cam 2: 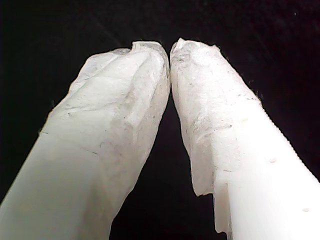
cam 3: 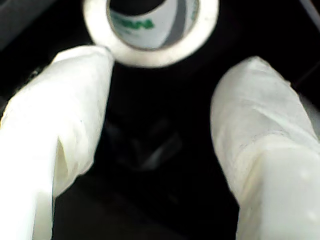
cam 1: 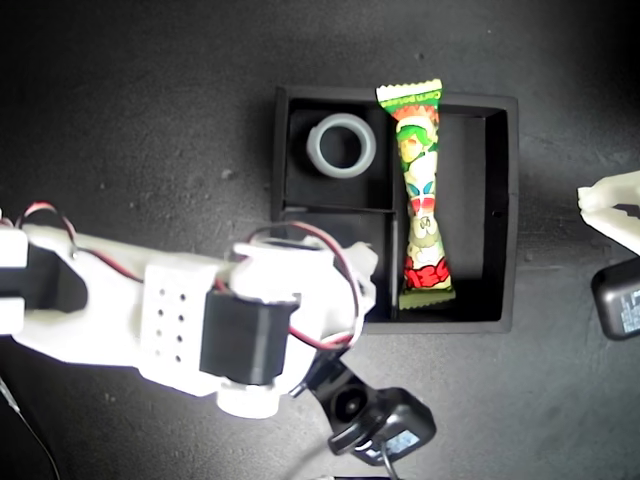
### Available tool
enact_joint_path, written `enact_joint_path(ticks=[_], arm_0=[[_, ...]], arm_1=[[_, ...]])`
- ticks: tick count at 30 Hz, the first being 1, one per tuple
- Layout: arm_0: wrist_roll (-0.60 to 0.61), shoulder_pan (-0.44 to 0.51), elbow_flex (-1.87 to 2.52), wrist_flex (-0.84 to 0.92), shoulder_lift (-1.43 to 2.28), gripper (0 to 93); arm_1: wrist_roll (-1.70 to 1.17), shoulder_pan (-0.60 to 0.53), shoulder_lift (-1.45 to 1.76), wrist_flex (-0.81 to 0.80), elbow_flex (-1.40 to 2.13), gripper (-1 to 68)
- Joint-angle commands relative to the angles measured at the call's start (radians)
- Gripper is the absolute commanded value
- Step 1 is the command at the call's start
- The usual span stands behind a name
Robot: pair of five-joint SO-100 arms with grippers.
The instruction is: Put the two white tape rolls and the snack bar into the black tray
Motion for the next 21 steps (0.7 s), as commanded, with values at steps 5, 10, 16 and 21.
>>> enact_joint_path(ticks=[5, 10, 16, 21], arm_0=[[-0.100, -0.074, 0.905, -0.083, 0.784, 0.1], [-0.114, -0.140, 1.529, -0.325, 1.239, 0.0], [-0.150, -0.186, 2.166, -0.565, 1.766, 0.0], [-0.169, -0.150, 2.522, -0.653, 2.158, 0.0]], arm_1=[[0.179, -0.017, 0.580, 0.069, 0.284, -0.3], [0.229, -0.018, 0.871, 0.104, 0.503, -0.3], [0.242, -0.018, 0.988, 0.112, 0.657, -0.4], [0.216, -0.008, 1.012, 0.109, 0.749, -0.4]])
